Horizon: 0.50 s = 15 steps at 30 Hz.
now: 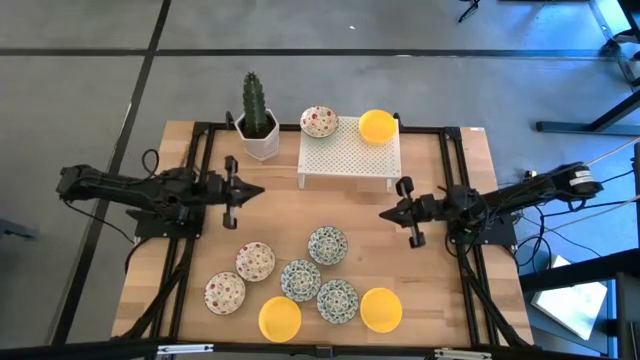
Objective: Pick & Place Mini bowls
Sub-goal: Put the top right green patterned bowl on the shelf
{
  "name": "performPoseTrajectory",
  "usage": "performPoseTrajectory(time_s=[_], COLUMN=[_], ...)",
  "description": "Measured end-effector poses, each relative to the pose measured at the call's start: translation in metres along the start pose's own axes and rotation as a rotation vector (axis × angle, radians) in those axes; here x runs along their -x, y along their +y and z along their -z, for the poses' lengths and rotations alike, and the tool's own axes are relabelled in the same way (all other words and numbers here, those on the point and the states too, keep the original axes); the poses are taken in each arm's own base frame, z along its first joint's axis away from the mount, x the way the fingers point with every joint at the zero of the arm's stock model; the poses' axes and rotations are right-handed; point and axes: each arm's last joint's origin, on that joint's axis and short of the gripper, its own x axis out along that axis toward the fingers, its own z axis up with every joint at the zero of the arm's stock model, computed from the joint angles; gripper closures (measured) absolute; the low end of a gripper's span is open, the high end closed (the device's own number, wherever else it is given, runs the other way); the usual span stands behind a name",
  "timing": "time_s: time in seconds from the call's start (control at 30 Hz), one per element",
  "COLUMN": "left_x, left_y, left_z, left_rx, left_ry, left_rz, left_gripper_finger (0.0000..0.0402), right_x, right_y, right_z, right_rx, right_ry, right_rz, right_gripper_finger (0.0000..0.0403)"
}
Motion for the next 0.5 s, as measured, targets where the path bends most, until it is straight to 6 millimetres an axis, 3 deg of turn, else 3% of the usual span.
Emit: performPoseTrajectory(time_s=[0.27, 0.5], left_x=[-0.013, -0.02], left_y=[-0.005, -0.007], left_z=[0.009, 0.032], left_rx=[0.047, -0.108], left_ry=[0.178, 0.261], left_rz=[0.103, 0.099], left_gripper_finger=[0.0398, 0.0398], right_x=[-0.001, -0.001], right_y=[0.001, 0.001], right_z=[0.003, -0.006], right_rx=[0.004, 0.014], right_ry=[0.013, -0.083], right_rz=[-0.02, -0.034], right_gripper_finger=[0.04, 0.04])
